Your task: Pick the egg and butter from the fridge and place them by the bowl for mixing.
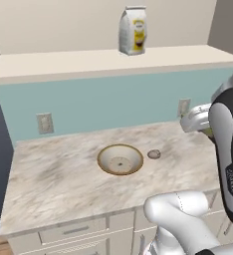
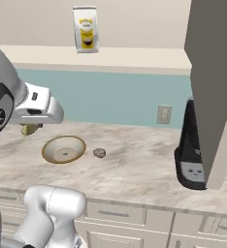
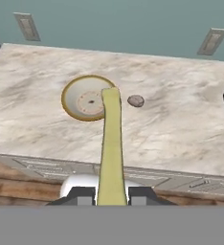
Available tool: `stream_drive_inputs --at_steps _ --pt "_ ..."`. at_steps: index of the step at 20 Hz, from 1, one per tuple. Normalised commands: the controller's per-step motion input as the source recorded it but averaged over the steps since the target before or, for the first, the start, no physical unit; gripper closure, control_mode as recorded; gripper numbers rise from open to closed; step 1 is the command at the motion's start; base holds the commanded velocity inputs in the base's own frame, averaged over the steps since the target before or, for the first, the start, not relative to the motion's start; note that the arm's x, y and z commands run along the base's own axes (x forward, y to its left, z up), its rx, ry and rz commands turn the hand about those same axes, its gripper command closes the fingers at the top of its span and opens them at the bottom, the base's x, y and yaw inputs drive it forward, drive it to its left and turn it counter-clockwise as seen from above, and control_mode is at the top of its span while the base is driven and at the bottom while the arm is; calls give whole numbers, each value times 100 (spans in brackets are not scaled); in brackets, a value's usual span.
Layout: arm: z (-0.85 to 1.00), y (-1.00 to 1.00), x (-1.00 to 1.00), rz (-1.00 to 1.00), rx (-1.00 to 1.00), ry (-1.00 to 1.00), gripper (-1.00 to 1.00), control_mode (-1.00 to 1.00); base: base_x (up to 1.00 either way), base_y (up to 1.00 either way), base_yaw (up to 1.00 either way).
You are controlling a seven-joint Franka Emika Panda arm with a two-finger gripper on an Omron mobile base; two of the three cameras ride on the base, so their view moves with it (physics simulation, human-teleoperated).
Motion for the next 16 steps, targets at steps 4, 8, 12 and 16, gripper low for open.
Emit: stream_drive_inputs --at_steps 4,8,12,16 --pt "0 0 0 0 0 0 100 100 19 -53 16" --pt "-39 -41 33 16 1 0 100 -100 7 -16 4" --pt "-73 -15 47 16 0 6 100 -100 0 0 0" --pt "-95 2 53 7 0 16 100 -100 0 0 0"
